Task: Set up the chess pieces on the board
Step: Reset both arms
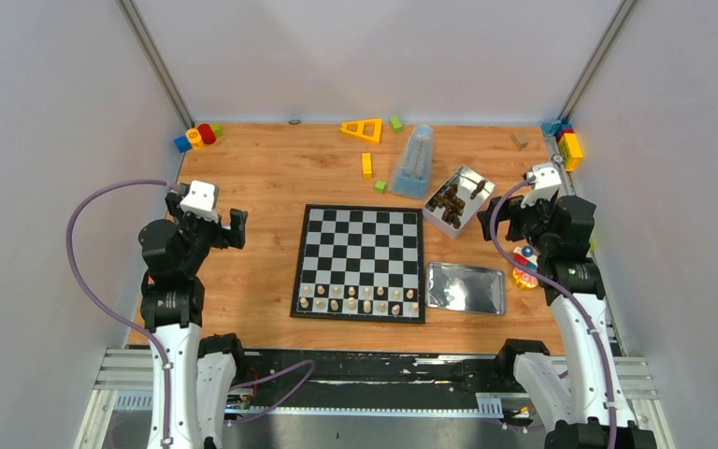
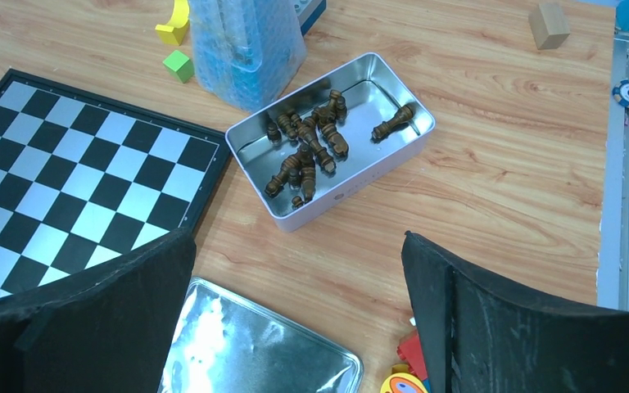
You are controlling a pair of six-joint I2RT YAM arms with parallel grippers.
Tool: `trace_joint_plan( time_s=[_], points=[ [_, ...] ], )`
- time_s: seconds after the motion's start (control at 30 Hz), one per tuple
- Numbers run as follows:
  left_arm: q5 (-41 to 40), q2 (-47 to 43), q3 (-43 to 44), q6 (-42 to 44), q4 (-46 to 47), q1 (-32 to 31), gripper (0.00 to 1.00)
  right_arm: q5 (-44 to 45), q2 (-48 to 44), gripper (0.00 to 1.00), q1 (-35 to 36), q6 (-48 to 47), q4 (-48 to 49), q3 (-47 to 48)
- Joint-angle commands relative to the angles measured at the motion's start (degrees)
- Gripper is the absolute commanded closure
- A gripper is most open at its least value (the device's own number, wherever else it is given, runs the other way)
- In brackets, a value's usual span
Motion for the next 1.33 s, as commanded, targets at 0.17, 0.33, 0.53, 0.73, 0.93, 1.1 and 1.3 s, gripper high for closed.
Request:
trace_joint_plan(
  time_s=[0.17,0.33,0.53,0.73,0.93,1.1,1.3],
  points=[
    [0.0,-1.6,-0.9,1.9,-0.2,0.4,0.00,-1.5,-1.4,0.00,-0.3,-1.6,1.1,-0.3],
    [-0.1,-1.5,-0.9,1.9,-0.2,0.4,0.00,-1.6,-2.4,0.00,-0.3,-1.7,0.8,-0.5],
    [0.0,-1.8,-0.9,1.9,-0.2,0.4,0.00,-2.6,-3.4,0.00,-0.3,-1.7,0.6,-0.5],
    [0.4,-1.5,-1.2,2.0,0.0,0.4,0.00,-2.9,-3.4,0.00,-0.3,-1.8,0.6,-0.7],
    [0.4,-1.0,-1.3,2.2,0.0,0.4,0.00,-3.0,-3.0,0.00,-0.3,-2.0,0.6,-0.7],
    [0.4,-0.3,-1.4,2.2,0.0,0.3,0.00,-2.9,-2.2,0.00,-0.3,-2.1,0.6,-0.7],
    [0.4,0.2,-1.4,2.3,0.0,0.3,0.00,-2.7,-1.9,0.00,-0.3,-1.9,0.5,-0.5]
  ],
)
